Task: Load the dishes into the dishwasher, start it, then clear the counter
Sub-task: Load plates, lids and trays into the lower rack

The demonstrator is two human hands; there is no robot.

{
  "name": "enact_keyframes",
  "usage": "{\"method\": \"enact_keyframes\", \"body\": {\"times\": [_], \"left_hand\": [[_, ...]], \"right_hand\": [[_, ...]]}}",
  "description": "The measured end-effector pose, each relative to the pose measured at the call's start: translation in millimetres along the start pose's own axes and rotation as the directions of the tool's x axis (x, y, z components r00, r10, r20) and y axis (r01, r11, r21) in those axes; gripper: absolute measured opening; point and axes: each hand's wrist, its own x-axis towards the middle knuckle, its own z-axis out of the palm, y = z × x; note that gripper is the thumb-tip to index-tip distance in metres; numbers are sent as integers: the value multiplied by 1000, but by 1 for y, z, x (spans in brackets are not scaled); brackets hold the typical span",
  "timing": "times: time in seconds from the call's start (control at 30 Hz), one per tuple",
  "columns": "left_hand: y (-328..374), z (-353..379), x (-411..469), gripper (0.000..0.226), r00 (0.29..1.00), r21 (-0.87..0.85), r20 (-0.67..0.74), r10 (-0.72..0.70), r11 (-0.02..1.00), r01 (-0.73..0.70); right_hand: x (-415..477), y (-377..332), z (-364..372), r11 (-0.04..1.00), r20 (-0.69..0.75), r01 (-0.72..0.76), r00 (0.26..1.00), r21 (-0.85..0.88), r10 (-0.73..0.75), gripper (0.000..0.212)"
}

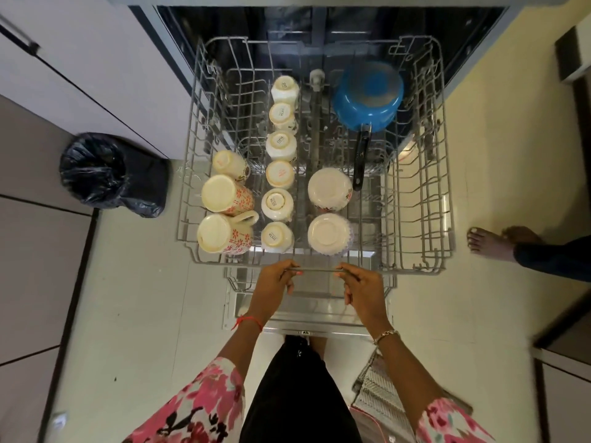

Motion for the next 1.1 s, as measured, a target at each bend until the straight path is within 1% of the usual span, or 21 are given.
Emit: {"method": "enact_keyframes", "body": {"times": [0.13,0.23,0.3,0.33,0.4,0.43,0.5,0.53,0.6,0.63,0.7,0.8,0.87,0.97,1.1], "left_hand": [[22,-9,49,21,998,-6,-26,64,998,-64],[43,-17,95,20,994,34,9,107,994,-107],[62,-20,123,18,995,36,32,99,994,-100],[71,-21,139,17,994,28,38,98,995,-99],[86,-24,168,16,993,11,36,113,993,-114],[92,-27,183,18,992,-1,31,120,993,-120],[104,-32,212,22,993,-25,9,120,992,-120],[111,-35,227,24,995,-63,-4,103,993,-103],[125,-43,255,30,998,-172,-7,62,983,-62],[132,-46,266,31,998,-189,-4,57,980,-57],[144,-50,288,30,997,-140,-1,78,987,-78],[158,-54,311,14,982,26,-18,186,982,-185],[165,-56,327,10,974,90,-10,227,970,-225],[171,-56,344,15,970,123,15,241,963,-241],[167,-54,356,13,967,138,12,254,958,-253]], "right_hand": [[44,-30,9,998,21,58,998,-13,-58,13],[86,-58,16,994,16,105,994,-26,-105,12],[115,-76,19,995,4,95,996,-29,-95,11],[130,-86,21,996,0,83,997,-16,-83,13],[159,-104,25,997,6,80,997,23,-80,25],[172,-112,28,995,16,99,995,27,-100,27],[195,-129,34,989,30,147,989,-10,-146,16],[207,-137,38,988,25,155,988,-22,-155,11],[228,-154,45,985,33,175,984,-3,-175,10],[236,-163,48,981,50,193,980,1,-193,10],[254,-179,52,980,70,196,978,-18,-194,12],[277,-199,55,974,61,204,978,-94,-199,12],[291,-208,58,966,62,221,975,-136,-214,11],[306,-217,56,969,49,204,979,-139,-199,12],[311,-221,54,954,62,225,974,-199,-216,13]]}}
